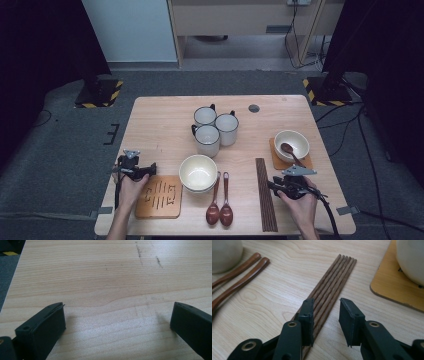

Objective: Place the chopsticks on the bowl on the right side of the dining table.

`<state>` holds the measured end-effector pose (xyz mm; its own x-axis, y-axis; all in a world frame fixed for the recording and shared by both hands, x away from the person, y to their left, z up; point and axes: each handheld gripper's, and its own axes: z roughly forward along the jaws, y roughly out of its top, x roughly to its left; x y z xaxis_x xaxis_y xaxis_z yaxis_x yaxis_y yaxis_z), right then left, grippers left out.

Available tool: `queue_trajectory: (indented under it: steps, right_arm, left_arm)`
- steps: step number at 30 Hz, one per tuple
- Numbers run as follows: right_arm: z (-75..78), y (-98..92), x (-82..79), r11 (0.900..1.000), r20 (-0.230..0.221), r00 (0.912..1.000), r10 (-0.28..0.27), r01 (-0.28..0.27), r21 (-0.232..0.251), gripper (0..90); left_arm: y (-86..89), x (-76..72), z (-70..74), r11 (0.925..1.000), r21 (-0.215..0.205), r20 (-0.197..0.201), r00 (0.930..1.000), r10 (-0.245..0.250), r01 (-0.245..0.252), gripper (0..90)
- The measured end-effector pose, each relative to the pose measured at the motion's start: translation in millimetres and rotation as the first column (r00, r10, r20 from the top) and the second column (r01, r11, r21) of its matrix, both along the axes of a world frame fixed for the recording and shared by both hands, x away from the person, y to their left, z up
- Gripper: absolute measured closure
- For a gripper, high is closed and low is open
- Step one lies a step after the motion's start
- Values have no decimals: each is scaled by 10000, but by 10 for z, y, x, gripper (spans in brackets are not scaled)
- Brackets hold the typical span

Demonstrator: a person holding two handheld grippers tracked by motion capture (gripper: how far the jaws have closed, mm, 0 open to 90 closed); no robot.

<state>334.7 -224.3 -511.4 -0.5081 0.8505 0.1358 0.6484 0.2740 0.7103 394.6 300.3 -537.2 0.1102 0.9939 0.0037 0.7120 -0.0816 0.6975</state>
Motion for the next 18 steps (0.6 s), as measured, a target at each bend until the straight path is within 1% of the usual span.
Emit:
queue_trajectory:
  steps: [3, 5, 8, 18]
  right_arm:
    - [-19, -7, 15, 10000, -116, 9999, 4, -4, -74, 671]
    - [-29, -6, 12, 10000, -213, 9998, -9, 9, -5, 691]
    - [-42, -3, 16, 10000, -352, 9994, -4, 2, -57, 704]
    - [-75, 20, 24, 9998, -510, 9986, 114, -121, -142, 738]
  left_arm:
    - [0, 0, 0, 10000, 0, -1, 10000, -1, 1, 0]
    - [0, 0, 0, 10000, -1, 0, 10000, 2, -2, 0]
    - [0, 0, 0, 10000, 1, -1, 10000, 0, 0, 0]
    - [0, 0, 0, 10000, 0, 0, 10000, 1, -1, 0]
